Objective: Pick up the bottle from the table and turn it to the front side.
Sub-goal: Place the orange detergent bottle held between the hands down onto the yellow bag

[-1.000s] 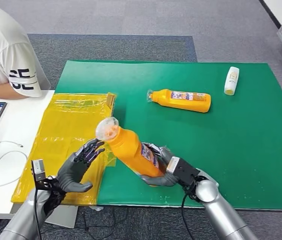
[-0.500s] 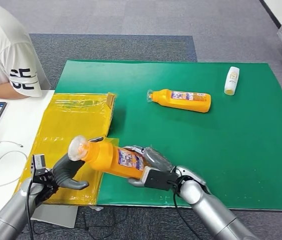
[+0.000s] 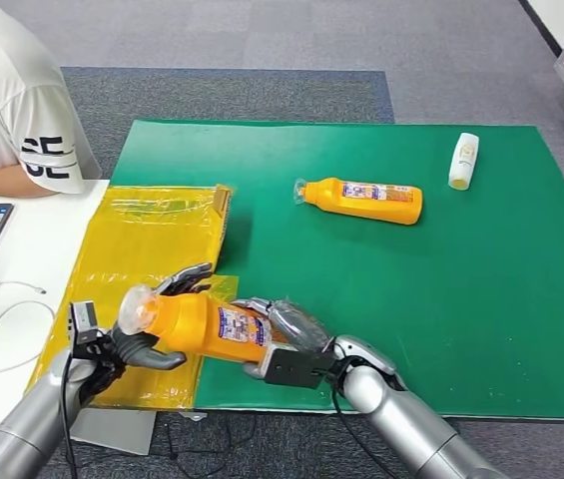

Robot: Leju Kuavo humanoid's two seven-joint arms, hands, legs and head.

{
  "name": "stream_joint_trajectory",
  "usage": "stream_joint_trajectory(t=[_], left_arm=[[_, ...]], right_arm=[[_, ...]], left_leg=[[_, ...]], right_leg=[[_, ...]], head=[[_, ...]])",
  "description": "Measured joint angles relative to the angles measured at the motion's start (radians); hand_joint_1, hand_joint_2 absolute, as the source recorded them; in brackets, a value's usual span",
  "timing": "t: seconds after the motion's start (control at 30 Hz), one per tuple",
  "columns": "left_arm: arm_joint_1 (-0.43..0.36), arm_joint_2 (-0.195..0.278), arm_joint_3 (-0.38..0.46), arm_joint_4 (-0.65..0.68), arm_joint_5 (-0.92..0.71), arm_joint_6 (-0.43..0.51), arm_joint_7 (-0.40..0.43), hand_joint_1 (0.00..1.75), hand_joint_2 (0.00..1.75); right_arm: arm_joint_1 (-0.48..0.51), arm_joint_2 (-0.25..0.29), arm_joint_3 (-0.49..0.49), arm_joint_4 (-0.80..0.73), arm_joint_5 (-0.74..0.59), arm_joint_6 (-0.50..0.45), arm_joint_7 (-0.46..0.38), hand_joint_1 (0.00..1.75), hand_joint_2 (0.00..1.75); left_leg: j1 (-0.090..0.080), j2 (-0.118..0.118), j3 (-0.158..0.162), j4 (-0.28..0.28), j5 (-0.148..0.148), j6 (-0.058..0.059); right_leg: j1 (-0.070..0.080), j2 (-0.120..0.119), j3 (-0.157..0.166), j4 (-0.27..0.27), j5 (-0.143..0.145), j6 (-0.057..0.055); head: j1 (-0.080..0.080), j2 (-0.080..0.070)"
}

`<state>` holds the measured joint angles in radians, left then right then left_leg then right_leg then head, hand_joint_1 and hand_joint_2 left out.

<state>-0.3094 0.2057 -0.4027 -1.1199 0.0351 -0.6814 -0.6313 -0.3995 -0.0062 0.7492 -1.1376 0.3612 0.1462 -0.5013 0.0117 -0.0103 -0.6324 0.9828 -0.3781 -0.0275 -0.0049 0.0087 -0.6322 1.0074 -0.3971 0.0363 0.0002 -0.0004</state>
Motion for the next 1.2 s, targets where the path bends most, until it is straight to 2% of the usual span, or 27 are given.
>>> stream_joint_trajectory(t=[0.43,0.83,1.1,1.2], left_arm=[[-0.02,-0.053,0.0,-0.006,0.011,-0.012,0.0,0.0,1.75],[-0.022,-0.078,0.0,-0.006,0.016,-0.017,0.0,0.0,1.75],[-0.019,-0.091,0.018,-0.006,0.022,-0.013,0.0,0.0,1.75],[-0.016,-0.095,0.024,-0.006,0.025,-0.015,0.0,1.31,1.75]], right_arm=[[-0.01,0.032,-0.008,0.035,-0.079,0.042,-0.002,1.75,1.75],[-0.011,0.052,-0.01,0.052,-0.052,0.021,0.017,1.75,1.75],[0.002,0.074,-0.004,0.049,0.112,-0.134,0.061,1.75,1.75],[0.012,0.081,0.0,0.048,0.135,-0.143,0.069,1.75,1.75]], left_leg=[[0.0,0.0,0.0,0.0,0.0,0.0],[0.0,0.0,0.0,0.0,0.0,0.0],[0.0,0.0,0.0,0.0,0.0,0.0],[0.0,0.0,0.0,0.0,0.0,0.0]], right_leg=[[0.0,0.0,0.0,0.0,0.0,0.0],[0.0,0.0,0.0,0.0,0.0,0.0],[0.0,0.0,0.0,0.0,0.0,0.0],[0.0,0.0,0.0,0.0,0.0,0.0]], head=[[0.0,0.0],[0.0,0.0],[0.0,0.0],[0.0,0.0]])
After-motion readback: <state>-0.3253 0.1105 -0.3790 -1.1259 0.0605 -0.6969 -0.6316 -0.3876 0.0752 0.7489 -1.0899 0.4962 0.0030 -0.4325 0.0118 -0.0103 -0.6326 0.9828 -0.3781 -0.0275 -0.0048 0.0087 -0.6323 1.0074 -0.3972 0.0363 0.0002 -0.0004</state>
